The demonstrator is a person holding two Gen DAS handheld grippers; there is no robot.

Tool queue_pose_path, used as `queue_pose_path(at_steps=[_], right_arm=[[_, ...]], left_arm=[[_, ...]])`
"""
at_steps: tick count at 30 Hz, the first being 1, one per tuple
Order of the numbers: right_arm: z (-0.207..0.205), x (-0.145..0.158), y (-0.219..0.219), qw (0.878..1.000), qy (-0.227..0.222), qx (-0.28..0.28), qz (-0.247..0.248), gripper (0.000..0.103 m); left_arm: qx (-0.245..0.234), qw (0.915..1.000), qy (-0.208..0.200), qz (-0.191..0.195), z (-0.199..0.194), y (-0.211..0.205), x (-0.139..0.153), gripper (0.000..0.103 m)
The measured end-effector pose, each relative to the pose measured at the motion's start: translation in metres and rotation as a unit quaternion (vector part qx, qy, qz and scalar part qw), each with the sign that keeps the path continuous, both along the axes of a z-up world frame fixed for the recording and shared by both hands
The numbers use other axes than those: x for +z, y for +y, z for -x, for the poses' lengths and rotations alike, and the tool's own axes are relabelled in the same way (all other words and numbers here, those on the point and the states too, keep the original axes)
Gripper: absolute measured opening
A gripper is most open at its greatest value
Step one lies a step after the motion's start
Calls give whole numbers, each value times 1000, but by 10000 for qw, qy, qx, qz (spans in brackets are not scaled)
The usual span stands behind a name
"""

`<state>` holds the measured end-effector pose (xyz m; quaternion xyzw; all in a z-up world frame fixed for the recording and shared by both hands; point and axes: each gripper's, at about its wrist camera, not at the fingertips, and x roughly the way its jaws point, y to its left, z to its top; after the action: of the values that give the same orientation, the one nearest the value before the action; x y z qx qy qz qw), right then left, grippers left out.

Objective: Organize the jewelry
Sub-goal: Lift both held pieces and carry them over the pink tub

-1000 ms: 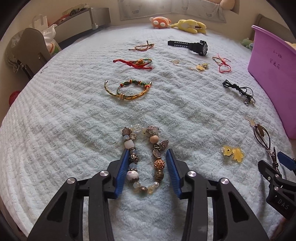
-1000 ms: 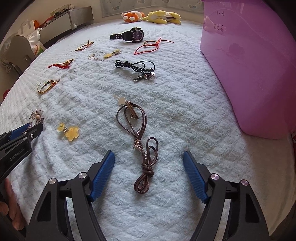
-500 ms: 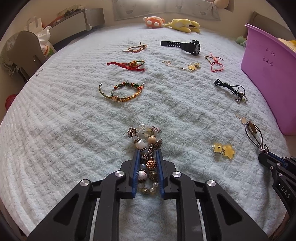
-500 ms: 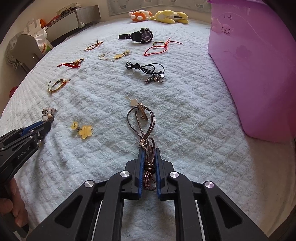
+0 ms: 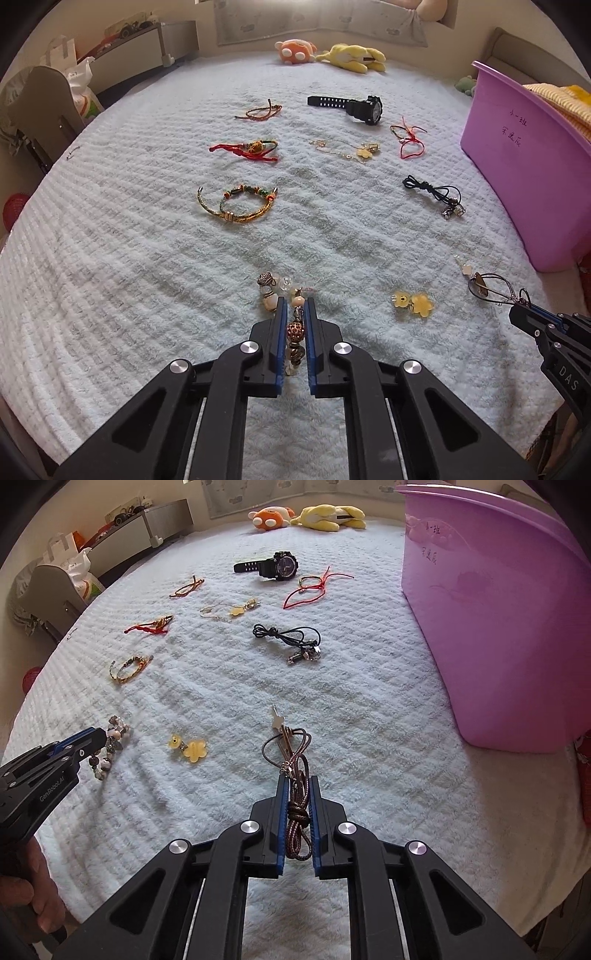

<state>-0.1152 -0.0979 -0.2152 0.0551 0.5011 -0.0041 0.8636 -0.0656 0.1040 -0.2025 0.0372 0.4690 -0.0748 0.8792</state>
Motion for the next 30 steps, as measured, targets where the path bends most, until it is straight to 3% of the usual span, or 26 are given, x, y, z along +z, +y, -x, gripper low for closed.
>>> queue_pose_path(at_steps=[15, 30], right_arm=[[7, 20, 5, 9999, -63, -126, -47, 10], [12, 70, 14, 9997, -193, -139, -107, 10]], left_arm=[[-144, 9999, -43, 75, 3, 12, 20, 9], [-459, 9981, -228, 350, 10, 11, 83, 9]])
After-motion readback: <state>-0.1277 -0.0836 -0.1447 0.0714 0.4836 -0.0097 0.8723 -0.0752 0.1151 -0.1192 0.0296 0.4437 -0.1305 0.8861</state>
